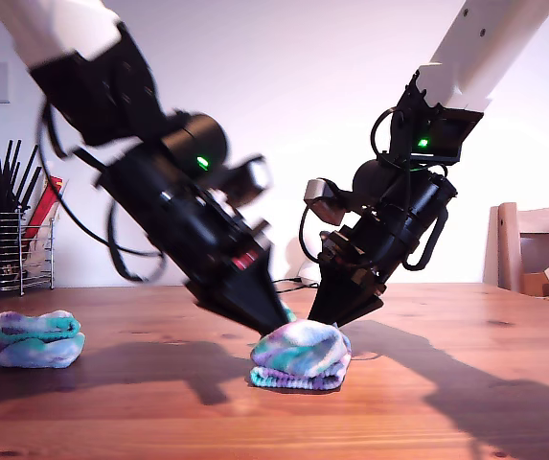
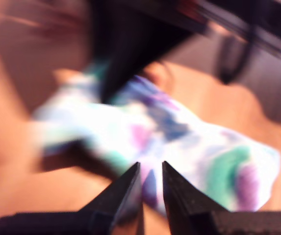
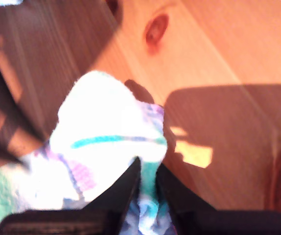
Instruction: Fold the socks in front of you. After folding them, place them to the left side.
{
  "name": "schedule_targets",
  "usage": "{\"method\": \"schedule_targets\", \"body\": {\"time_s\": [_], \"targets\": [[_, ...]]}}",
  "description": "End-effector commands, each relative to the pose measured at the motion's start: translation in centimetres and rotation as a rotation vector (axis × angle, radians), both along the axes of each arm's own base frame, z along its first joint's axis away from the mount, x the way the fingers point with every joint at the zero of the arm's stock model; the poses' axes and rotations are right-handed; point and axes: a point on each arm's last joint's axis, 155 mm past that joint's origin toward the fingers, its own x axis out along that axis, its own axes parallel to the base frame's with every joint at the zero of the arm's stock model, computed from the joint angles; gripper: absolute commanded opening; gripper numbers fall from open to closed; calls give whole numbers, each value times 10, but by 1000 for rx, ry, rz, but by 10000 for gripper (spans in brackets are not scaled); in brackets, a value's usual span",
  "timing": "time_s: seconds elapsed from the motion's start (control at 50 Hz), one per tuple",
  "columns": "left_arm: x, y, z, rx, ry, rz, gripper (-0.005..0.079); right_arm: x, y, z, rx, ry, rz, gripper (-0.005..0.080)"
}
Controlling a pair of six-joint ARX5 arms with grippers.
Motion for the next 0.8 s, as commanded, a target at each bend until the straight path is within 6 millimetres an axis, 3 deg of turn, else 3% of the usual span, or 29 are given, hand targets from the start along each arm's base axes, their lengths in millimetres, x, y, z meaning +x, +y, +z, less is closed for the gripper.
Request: {"method": "schedule_targets", "body": {"time_s": [0.0,0.3,0.46,0.64,0.78], "targets": [[-1,2,4,-7,6,5,180,-4,8,-13,-5,26,17,-13],[33,20,18,-65,-9,130,435,-13,20,-11,-7,32,46,-13],[47,23,33,-118,-10,167,437,-17,20,-11,-13,47,51,-13],[49,24,39,-153,-10,158,446,-19,20,-8,-13,50,52,-13],[52,23,41,-161,-18,163,446,-20,28,9,8,13,71,-13]]}}
